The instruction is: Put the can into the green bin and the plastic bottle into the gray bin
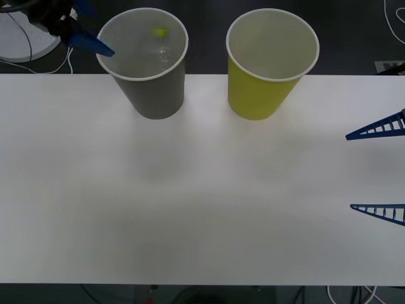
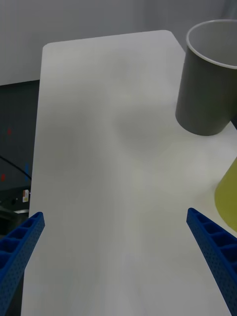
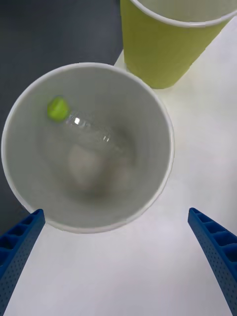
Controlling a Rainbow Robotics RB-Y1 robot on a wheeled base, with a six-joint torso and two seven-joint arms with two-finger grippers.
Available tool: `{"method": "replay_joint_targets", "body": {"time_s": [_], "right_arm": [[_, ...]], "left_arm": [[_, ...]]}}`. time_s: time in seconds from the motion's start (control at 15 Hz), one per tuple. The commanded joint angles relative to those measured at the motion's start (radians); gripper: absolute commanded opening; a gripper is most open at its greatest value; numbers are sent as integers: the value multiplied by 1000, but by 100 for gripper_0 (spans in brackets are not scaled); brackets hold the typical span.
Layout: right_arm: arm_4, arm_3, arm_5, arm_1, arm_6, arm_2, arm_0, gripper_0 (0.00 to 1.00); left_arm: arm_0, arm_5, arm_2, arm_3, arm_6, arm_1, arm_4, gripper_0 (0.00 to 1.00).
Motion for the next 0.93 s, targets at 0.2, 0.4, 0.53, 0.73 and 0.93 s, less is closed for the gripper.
{"method": "replay_joint_targets", "body": {"time_s": [0.2,0.4,0.53,0.73,0.93], "right_arm": [[0,0,0,0,0,0,0,100],[0,0,0,0,0,0,0,100],[0,0,0,0,0,0,0,100],[0,0,0,0,0,0,0,100],[0,0,0,0,0,0,0,100]], "left_arm": [[227,0,170,-143,-14,54,93,100],[371,0,282,-198,-97,71,141,100],[454,0,334,-215,-173,80,164,100],[555,11,400,-230,-287,80,188,100],[657,28,453,-267,-373,80,222,100]]}}
